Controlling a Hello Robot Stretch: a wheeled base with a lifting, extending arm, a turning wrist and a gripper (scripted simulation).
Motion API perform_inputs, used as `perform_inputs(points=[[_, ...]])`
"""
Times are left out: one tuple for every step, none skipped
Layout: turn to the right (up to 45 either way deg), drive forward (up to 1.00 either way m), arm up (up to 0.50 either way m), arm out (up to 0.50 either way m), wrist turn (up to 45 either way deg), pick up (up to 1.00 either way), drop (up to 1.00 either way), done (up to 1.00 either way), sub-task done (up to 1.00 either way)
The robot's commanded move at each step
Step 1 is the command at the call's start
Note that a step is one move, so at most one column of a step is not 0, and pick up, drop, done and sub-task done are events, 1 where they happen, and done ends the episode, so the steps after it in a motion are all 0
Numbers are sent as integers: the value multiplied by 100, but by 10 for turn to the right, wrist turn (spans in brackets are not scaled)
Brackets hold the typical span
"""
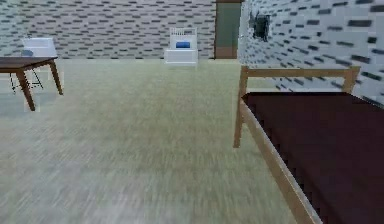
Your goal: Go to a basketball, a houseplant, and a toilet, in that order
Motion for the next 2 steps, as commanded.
perform_inputs(points=[[0,100,0,0,0,0,0,0,0],[0,100,0,0,0,0,0,0,0]])
